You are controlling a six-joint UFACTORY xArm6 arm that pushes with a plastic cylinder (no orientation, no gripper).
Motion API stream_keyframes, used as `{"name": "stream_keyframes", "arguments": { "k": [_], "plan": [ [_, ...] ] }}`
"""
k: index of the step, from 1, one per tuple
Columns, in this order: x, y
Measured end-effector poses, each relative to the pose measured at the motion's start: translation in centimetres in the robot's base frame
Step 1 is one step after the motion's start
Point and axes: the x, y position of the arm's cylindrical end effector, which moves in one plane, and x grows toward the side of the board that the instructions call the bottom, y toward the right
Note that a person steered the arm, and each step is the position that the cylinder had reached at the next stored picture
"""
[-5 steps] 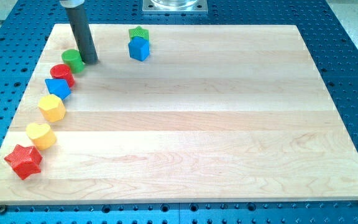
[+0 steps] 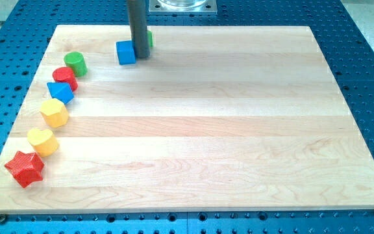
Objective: Place the cube in a vertical line above the green circle
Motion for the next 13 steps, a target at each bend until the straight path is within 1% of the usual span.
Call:
{"name": "stream_keyframes", "arguments": {
  "k": [1,2,3,4,5,6,8,9,10,13],
  "plan": [
    [3.2,0.3],
    [1.7,-0.3],
    [1.4,2.4],
    [-0.7,-0.5],
    [-0.7,-4.5],
    [1.7,-3.9],
    [1.3,-7.5],
    [1.3,-8.2],
    [0.2,-5.2],
    [-1.7,-5.2]
  ]
}}
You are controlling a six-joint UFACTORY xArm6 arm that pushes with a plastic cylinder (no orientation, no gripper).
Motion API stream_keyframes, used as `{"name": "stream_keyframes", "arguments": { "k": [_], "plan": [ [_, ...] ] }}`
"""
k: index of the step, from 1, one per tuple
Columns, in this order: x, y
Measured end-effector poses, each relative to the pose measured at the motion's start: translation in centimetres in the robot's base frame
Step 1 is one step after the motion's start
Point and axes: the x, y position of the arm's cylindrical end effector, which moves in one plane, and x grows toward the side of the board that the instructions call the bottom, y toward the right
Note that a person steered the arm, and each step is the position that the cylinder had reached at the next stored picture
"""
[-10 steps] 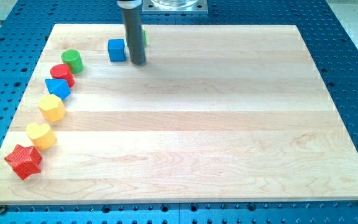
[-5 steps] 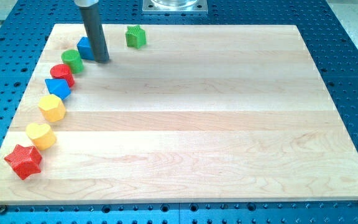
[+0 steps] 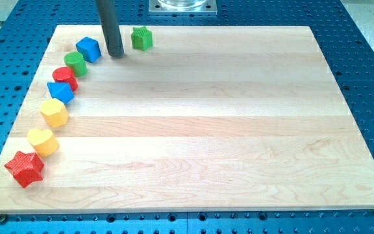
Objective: Place the cube in a vertical line above the green circle
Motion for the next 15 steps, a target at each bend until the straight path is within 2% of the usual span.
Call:
{"name": "stream_keyframes", "arguments": {
  "k": [5,8,10,11,13,14,15],
  "plan": [
    [-0.4,-0.8],
    [-0.4,-4.1],
    [0.6,2.9],
    [1.3,1.4],
    [-7.3,-2.7],
    [-7.4,-9.9],
    [-3.6,-14.2]
  ]
}}
